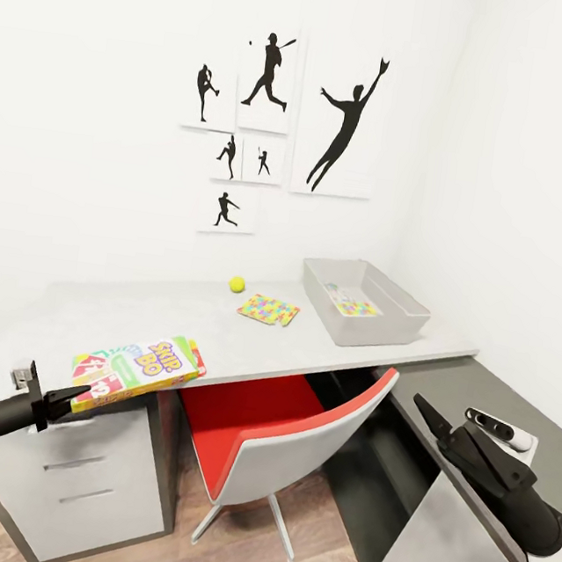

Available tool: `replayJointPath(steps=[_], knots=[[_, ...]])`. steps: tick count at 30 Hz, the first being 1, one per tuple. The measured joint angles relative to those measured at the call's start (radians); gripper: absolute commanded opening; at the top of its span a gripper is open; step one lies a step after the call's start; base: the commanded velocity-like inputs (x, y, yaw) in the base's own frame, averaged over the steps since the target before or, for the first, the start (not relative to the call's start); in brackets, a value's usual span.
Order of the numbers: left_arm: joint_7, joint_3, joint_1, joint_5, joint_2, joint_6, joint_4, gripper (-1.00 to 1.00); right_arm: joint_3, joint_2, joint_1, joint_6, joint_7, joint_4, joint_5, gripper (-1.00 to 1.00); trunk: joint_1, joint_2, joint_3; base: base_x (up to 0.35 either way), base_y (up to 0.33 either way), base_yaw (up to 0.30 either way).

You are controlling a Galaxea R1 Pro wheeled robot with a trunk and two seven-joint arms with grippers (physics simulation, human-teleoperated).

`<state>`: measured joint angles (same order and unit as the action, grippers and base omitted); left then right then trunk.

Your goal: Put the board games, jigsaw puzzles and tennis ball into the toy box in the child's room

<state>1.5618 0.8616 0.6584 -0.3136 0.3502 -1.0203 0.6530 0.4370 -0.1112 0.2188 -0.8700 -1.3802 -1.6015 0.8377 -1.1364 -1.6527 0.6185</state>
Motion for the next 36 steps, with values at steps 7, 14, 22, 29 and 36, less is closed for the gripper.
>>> replayJointPath(steps=[7,14,22,29,36], knots=[[0.0,0.0,0.0,-0.004,0.003,-0.003,0.001,-1.0,-0.001,0.001,0.0,0.001,0.0,0.002,-0.071,1.0,0.027,0.049,-0.022,0.0,0.0,0.0],[0.0,0.0,0.002,-0.002,0.021,-0.01,0.017,-1.0,-0.001,0.002,0.001,0.001,0.005,0.003,-0.12,1.0,0.046,0.084,-0.038,0.0,0.0,0.0],[0.0,-0.007,0.003,0.0,0.049,-0.012,0.019,-1.0,-0.001,0.002,0.001,-0.007,0.186,-0.001,-0.121,1.0,0.077,0.14,-0.063,0.0,0.0,0.0],[0.0,-0.119,0.063,0.006,0.05,-0.015,0.018,-1.0,-0.052,0.002,0.001,-0.005,0.278,-0.001,-0.112,1.0,0.104,0.189,-0.085,0.0,0.0,0.0],[0.0,-0.236,0.092,0.026,0.04,-0.016,0.017,-1.0,-0.048,0.0,0.0,-0.009,0.252,0.004,-0.1,1.0,0.13,0.238,-0.107,-0.046,0.0,0.0]])
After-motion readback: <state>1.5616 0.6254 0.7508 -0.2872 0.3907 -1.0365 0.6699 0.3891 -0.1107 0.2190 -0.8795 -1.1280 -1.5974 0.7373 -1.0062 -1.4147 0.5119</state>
